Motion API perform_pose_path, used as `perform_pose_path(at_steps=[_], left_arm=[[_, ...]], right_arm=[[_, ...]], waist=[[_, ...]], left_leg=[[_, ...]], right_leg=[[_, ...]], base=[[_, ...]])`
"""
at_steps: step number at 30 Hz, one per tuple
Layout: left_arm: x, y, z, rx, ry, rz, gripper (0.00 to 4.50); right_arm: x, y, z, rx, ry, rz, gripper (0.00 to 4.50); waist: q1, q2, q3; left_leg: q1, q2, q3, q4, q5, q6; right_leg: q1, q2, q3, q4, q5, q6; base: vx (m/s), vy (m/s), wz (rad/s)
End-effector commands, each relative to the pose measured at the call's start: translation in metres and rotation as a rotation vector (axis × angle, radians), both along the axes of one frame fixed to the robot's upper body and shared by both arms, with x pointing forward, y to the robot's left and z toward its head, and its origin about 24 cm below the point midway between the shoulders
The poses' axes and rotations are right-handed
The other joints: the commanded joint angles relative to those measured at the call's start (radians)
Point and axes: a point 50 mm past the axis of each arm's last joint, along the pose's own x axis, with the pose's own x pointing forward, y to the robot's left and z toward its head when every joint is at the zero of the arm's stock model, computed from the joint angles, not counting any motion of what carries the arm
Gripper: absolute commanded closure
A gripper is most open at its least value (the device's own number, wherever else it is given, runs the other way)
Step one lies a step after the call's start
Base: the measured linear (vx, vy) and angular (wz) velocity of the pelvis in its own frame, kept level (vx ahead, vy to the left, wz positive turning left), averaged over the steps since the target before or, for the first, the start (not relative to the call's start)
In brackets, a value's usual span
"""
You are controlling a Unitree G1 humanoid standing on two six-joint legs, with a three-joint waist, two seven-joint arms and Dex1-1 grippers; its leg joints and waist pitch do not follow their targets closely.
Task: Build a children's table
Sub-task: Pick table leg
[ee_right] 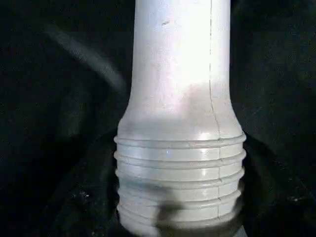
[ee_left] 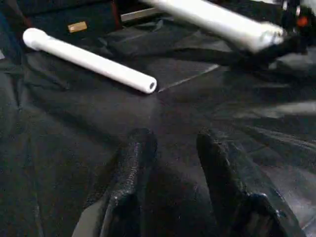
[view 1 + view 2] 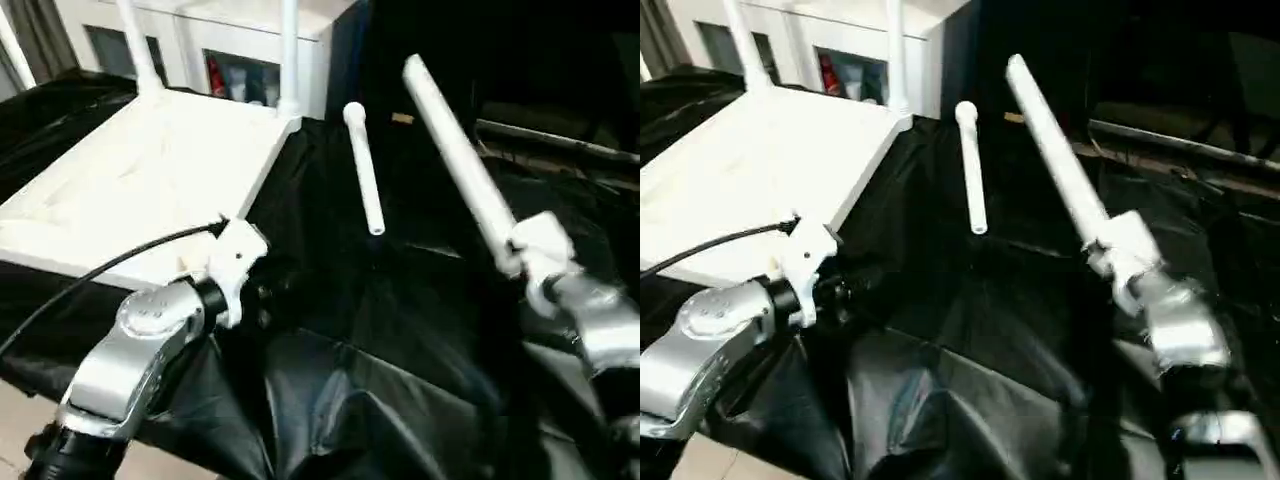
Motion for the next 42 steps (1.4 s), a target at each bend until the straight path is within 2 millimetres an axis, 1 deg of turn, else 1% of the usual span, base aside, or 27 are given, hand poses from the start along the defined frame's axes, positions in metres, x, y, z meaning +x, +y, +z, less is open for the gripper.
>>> perform_pose_path(at_steps=[1,12,16,17,19,20,21,22,23,24,25,26,27,28,29,30,32,33,34,35,36,37,38,39,40,41,42], left_arm=[[-0.002,-0.001,-0.001,0.015,0.000,-0.018,2.61],[-0.001,0.004,-0.001,0.008,-0.022,0.030,2.61],[0.012,0.016,0.006,-0.061,-0.100,0.241,2.61],[0.015,0.019,0.007,-0.076,-0.117,0.304,2.61],[0.019,0.026,0.009,-0.081,-0.144,0.404,2.61],[0.021,0.030,0.009,-0.077,-0.163,0.451,2.61],[0.021,0.030,0.009,-0.076,-0.164,0.454,2.61],[0.021,0.032,0.010,-0.075,-0.173,0.470,2.61],[0.022,0.033,0.010,-0.074,-0.177,0.481,2.61],[0.022,0.033,0.010,-0.072,-0.179,0.483,2.61],[0.023,0.033,0.010,-0.065,-0.184,0.489,2.61],[0.024,0.033,0.011,-0.064,-0.185,0.495,2.61],[0.025,0.034,0.013,-0.063,-0.191,0.502,2.61],[0.025,0.034,0.013,-0.062,-0.192,0.502,2.61],[0.025,0.034,0.014,-0.064,-0.195,0.507,2.61],[0.026,0.033,0.016,-0.064,-0.200,0.513,2.61],[0.027,0.033,0.017,-0.060,-0.203,0.511,2.61],[0.027,0.033,0.017,-0.058,-0.204,0.509,2.61],[0.027,0.033,0.017,-0.058,-0.204,0.509,2.61],[0.027,0.032,0.016,-0.054,-0.200,0.505,2.61],[0.026,0.033,0.016,-0.054,-0.198,0.505,2.61],[0.026,0.033,0.016,-0.054,-0.197,0.505,2.61],[0.026,0.034,0.016,-0.051,-0.195,0.507,2.61],[0.025,0.034,0.016,-0.050,-0.195,0.511,2.61],[0.024,0.034,0.016,-0.050,-0.197,0.522,2.61],[0.023,0.035,0.015,-0.053,-0.198,0.529,2.61],[0.022,0.034,0.015,-0.059,-0.199,0.537,2.61]], right_arm=[[-0.002,-0.002,0.006,-0.043,0.019,-0.003,1.76],[-0.004,-0.002,0.019,-0.071,-0.069,-0.043,1.76],[0.003,0.002,0.055,0.049,-0.360,-0.184,1.76],[0.002,0.006,0.062,0.090,-0.416,-0.189,1.76],[0.000,0.014,0.070,0.154,-0.497,-0.196,1.76],[-0.001,0.022,0.070,0.204,-0.516,-0.195,1.76],[-0.001,0.023,0.070,0.208,-0.517,-0.195,1.76],[-0.002,0.028,0.068,0.235,-0.513,-0.194,1.76],[-0.003,0.032,0.066,0.249,-0.513,-0.195,1.76],[-0.003,0.033,0.065,0.254,-0.510,-0.193,1.76],[-0.004,0.040,0.060,0.274,-0.496,-0.181,1.76],[-0.005,0.048,0.057,0.296,-0.488,-0.169,1.76],[-0.007,0.058,0.052,0.326,-0.476,-0.152,1.76],[-0.007,0.060,0.052,0.329,-0.475,-0.150,1.76],[-0.008,0.062,0.051,0.336,-0.474,-0.151,1.76],[-0.009,0.066,0.050,0.349,-0.474,-0.156,1.76],[-0.008,0.070,0.049,0.357,-0.472,-0.149,1.76],[-0.008,0.071,0.048,0.359,-0.469,-0.149,1.76],[-0.008,0.071,0.048,0.359,-0.469,-0.149,1.76],[-0.009,0.073,0.046,0.375,-0.463,-0.150,1.76],[-0.009,0.074,0.045,0.380,-0.459,-0.149,1.76],[-0.009,0.074,0.045,0.382,-0.458,-0.148,1.76],[-0.008,0.078,0.044,0.393,-0.451,-0.138,1.76],[-0.008,0.079,0.043,0.400,-0.445,-0.131,1.76],[-0.007,0.081,0.042,0.414,-0.434,-0.112,1.76],[-0.006,0.083,0.041,0.412,-0.423,-0.093,1.76],[-0.005,0.084,0.039,0.400,-0.405,-0.065,1.76]], waist=[[0.002,0.003,-0.062],[0.006,0.009,-0.060],[0.006,0.004,-0.065],[0.007,0.003,-0.064],[0.016,-0.004,-0.068],[0.029,-0.010,-0.068],[0.046,-0.011,-0.069],[0.055,-0.003,-0.070],[0.059,-0.003,-0.073],[0.066,0.005,-0.075],[0.063,0.029,-0.074],[0.058,0.021,-0.067],[0.031,0.024,-0.072],[0.020,0.029,-0.070],[0.004,0.027,-0.065],[-0.005,0.026,-0.064],[-0.010,0.020,-0.066],[-0.008,0.004,-0.072],[0.002,-0.010,-0.077],[0.049,-0.018,-0.081],[0.050,0.005,-0.076],[0.035,0.008,-0.068],[-0.001,0.012,-0.066],[-0.029,0.029,-0.066],[-0.083,0.027,-0.079],[-0.077,0.014,-0.079],[-0.076,0.013,-0.080]], left_leg=[[0.020,0.078,-0.037,-0.085,-0.190,-0.006],[0.024,0.080,-0.036,-0.089,-0.212,-0.027],[0.020,0.079,-0.036,-0.087,-0.170,-0.020],[0.018,0.075,-0.031,-0.085,-0.151,0.001],[0.006,0.065,-0.024,-0.065,-0.125,0.065],[-0.010,0.063,-0.035,-0.034,-0.096,0.114],[-0.032,0.067,-0.055,0.019,-0.076,0.142],[-0.064,0.068,-0.086,0.063,-0.068,0.137],[-0.078,0.062,-0.098,0.083,-0.076,0.135],[-0.080,0.060,-0.117,0.083,-0.061,0.123],[-0.025,0.062,-0.094,0.066,-0.084,0.047],[0.021,0.047,-0.053,-0.014,-0.118,0.006],[0.095,0.050,-0.007,-0.057,-0.151,0.032],[0.129,0.057,0.012,-0.068,-0.207,0.047],[0.149,0.066,0.053,-0.093,-0.297,0.056],[0.132,0.081,0.085,-0.121,-0.335,0.051],[0.124,0.082,0.132,-0.122,-0.343,0.008],[0.131,0.057,0.153,-0.083,-0.358,-0.046],[0.124,0.042,0.132,-0.019,-0.370,-0.049],[0.019,0.028,0.009,0.116,-0.388,-0.008],[-0.022,0.038,-0.093,0.152,-0.304,-0.017],[-0.028,0.036,-0.125,0.140,-0.293,-0.026],[-0.005,-0.011,-0.103,0.012,-0.268,-0.019],[0.049,-0.006,-0.075,-0.053,-0.299,0.006],[0.089,0.049,-0.055,-0.119,-0.067,0.167],[0.074,0.032,-0.135,-0.112,0.097,0.301],[0.118,0.033,-0.086,-0.088,0.330,0.421]], right_leg=[[0.035,-0.091,0.061,-0.090,-0.141,-0.236],[0.031,-0.092,0.064,-0.093,-0.157,-0.226],[0.036,-0.090,0.065,-0.086,-0.107,-0.214],[0.036,-0.096,0.070,-0.088,-0.092,-0.212],[0.050,-0.134,0.089,-0.101,-0.096,-0.218],[0.065,-0.184,0.115,-0.122,-0.120,-0.216],[0.076,-0.251,0.156,-0.148,-0.189,-0.210],[0.087,-0.285,0.183,-0.157,-0.234,-0.222],[0.091,-0.290,0.194,-0.159,-0.236,-0.227],[0.081,-0.270,0.183,-0.156,-0.225,-0.260],[0.037,-0.190,0.219,-0.159,-0.275,-0.246],[0.017,-0.067,0.186,-0.117,-0.233,-0.202],[-0.051,0.008,0.130,-0.075,-0.177,-0.144],[-0.088,0.019,0.098,-0.060,-0.211,-0.129],[-0.109,0.023,0.047,-0.028,-0.228,-0.098],[-0.105,0.013,0.005,0.004,-0.194,-0.070],[-0.101,-0.022,-0.026,-0.002,-0.144,-0.067],[-0.103,-0.057,0.016,-0.059,-0.164,-0.083],[-0.084,-0.117,0.092,-0.105,-0.177,-0.098],[0.034,-0.298,0.283,-0.191,-0.284,-0.145],[0.048,-0.325,0.298,-0.215,-0.473,-0.209],[0.034,-0.289,0.291,-0.216,-0.533,-0.223],[-0.003,-0.103,0.208,-0.168,-0.554,-0.163],[-0.066,-0.012,0.142,-0.119,-0.505,-0.102],[-0.123,0.014,-0.003,0.098,-0.201,-0.037],[-0.103,-0.001,-0.023,0.123,-0.135,-0.017],[-0.152,-0.008,-0.050,0.093,-0.090,0.008]], base=[[0.000,0.000,0.00],[0.000,0.000,0.00],[0.000,0.000,0.00],[0.000,0.000,0.00],[0.000,0.000,0.00],[0.000,0.000,0.00],[0.014,0.054,-0.10],[0.014,0.054,-0.10],[0.016,0.102,-0.11],[0.002,0.165,-0.10],[0.002,0.165,-0.10],[-0.012,0.227,-0.32],[-0.036,0.226,-0.47],[-0.036,0.226,-0.47],[-0.038,0.247,-0.44],[-0.024,0.262,-0.50],[-0.028,0.240,-0.54],[-0.012,0.207,-0.54],[-0.012,0.207,-0.54],[0.037,0.253,-0.71],[0.030,0.299,-0.92],[0.030,0.299,-0.92],[-0.011,0.249,-0.75],[-0.008,0.248,-0.52],[-0.008,0.248,-0.52],[-0.030,0.236,-0.44],[-0.036,0.166,-0.24]])
